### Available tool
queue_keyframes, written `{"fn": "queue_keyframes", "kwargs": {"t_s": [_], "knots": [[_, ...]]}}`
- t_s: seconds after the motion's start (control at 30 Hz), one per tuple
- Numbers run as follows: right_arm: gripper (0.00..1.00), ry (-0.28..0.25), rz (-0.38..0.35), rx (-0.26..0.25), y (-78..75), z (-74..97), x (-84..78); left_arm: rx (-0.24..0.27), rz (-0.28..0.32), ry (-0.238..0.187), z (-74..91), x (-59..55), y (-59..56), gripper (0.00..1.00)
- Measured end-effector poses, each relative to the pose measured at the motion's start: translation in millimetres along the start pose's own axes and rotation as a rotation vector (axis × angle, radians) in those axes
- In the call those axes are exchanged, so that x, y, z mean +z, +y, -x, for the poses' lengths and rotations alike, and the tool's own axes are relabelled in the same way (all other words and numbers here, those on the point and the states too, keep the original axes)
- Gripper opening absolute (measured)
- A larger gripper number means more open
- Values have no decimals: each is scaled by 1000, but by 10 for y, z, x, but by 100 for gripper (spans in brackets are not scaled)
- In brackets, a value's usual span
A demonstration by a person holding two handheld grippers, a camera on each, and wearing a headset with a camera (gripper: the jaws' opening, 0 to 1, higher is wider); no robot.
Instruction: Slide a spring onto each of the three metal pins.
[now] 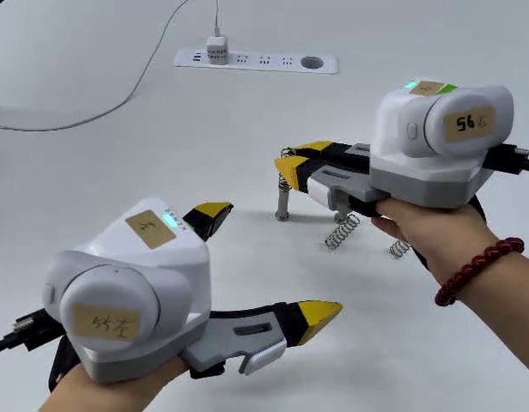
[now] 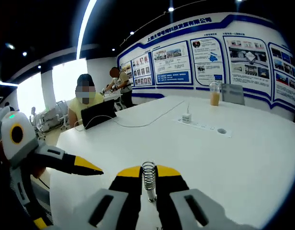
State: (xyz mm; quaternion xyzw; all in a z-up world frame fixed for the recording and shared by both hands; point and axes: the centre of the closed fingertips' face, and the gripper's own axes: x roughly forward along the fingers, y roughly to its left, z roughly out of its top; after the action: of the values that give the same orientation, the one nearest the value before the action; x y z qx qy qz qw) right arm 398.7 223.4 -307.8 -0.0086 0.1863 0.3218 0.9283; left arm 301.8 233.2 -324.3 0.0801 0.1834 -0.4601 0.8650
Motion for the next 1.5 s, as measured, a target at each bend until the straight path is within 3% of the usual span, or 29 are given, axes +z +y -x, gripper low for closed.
{"fn": "queue_keyframes", "kwargs": {"t_s": [0.47,1.5], "knots": [[11,36,33,-7,20,-61,-121,2,3,-4,6,6,15,89],[11,148,31,-27,-13,-180,-491,9,-1,-8,18,23,43,88]]}}
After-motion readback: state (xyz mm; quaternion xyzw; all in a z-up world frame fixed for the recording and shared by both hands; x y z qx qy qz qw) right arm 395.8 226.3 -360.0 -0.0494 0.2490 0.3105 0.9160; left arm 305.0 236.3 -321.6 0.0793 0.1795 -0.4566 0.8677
